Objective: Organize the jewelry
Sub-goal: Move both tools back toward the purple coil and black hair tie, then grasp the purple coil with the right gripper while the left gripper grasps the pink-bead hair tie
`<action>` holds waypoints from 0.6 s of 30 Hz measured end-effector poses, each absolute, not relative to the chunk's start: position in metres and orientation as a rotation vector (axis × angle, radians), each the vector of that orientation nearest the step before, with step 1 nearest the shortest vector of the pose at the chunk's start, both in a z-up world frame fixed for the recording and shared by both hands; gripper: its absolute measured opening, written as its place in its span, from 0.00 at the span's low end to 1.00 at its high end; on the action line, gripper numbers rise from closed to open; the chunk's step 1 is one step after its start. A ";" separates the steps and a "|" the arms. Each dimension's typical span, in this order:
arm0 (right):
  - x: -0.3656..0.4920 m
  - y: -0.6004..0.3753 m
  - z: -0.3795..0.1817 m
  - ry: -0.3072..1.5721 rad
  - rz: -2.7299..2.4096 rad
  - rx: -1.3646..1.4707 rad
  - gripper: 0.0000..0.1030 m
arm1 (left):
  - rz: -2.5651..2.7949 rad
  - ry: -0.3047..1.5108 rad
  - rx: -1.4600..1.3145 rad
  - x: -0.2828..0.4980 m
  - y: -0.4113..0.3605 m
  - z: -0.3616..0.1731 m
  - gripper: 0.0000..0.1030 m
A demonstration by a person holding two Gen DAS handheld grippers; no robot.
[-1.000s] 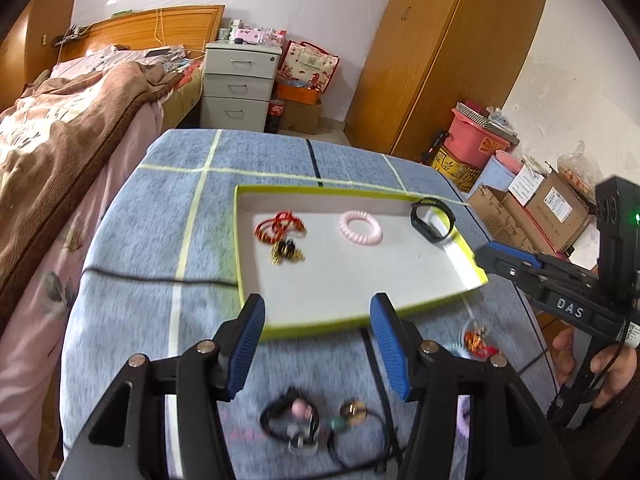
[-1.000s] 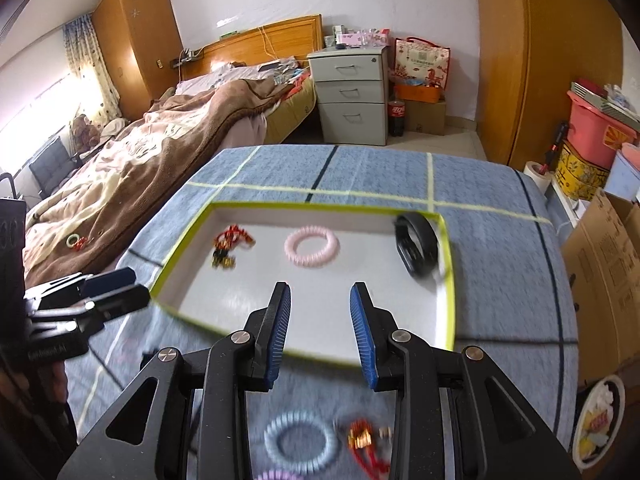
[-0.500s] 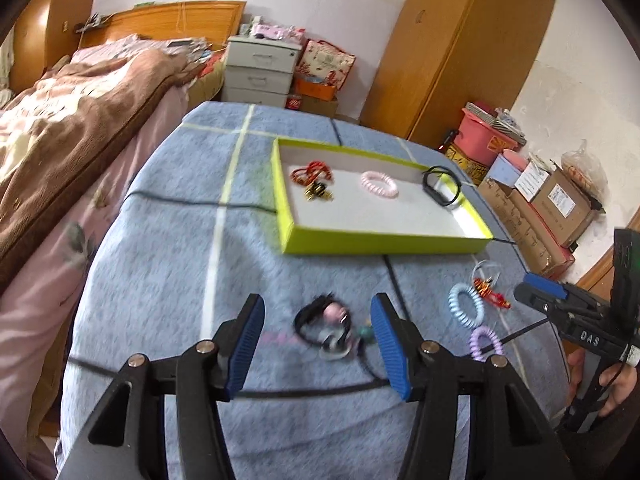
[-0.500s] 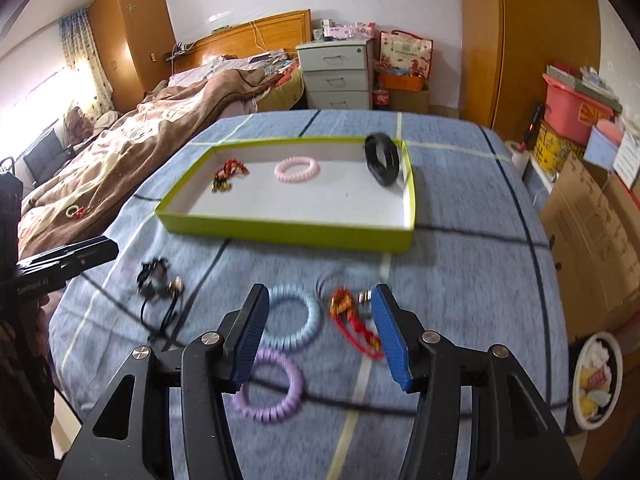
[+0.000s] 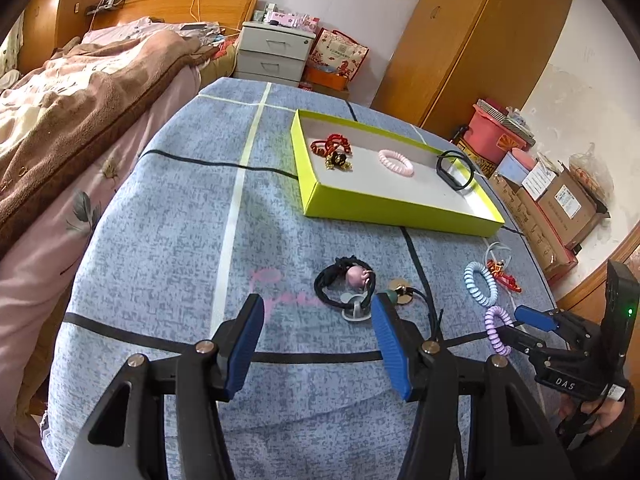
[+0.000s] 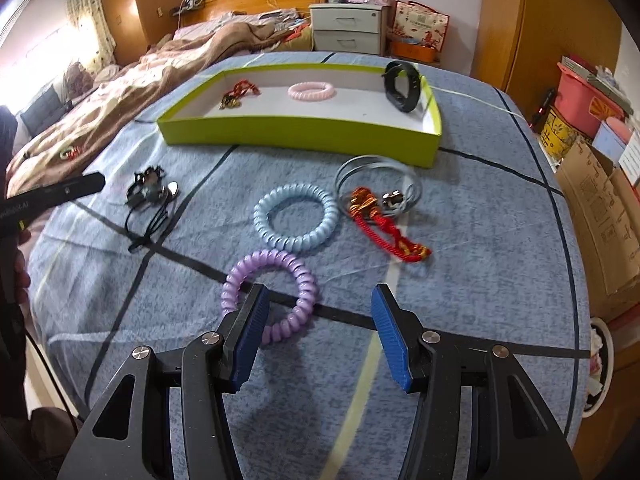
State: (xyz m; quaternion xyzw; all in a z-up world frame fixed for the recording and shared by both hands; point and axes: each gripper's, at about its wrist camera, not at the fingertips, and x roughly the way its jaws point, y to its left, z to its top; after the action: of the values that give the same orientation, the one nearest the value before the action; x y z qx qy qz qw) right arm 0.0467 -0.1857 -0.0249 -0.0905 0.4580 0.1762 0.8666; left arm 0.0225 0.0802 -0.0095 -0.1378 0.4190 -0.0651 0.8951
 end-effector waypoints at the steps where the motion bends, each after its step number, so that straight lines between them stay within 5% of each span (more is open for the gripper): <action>1: 0.046 -0.184 -0.025 0.956 0.365 -0.193 0.52 | -0.134 0.870 -0.289 0.022 0.081 -0.010 0.56; 5: 0.042 -0.181 -0.027 0.940 0.349 -0.213 0.51 | -0.142 0.876 -0.288 0.022 0.080 -0.010 0.56; 13: 0.036 -0.172 -0.026 0.933 0.383 -0.237 0.17 | -0.163 0.904 -0.274 0.026 0.072 -0.015 0.56; 18: 0.035 -0.170 -0.026 0.927 0.388 -0.237 0.11 | -0.175 0.915 -0.261 0.028 0.069 -0.016 0.56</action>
State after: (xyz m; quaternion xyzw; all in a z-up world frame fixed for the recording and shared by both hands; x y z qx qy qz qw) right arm 0.0348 -0.1703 -0.0257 -0.1131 0.4433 0.1853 0.8697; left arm 0.0284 0.0692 -0.0164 -0.1256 0.4398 -0.0839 0.8853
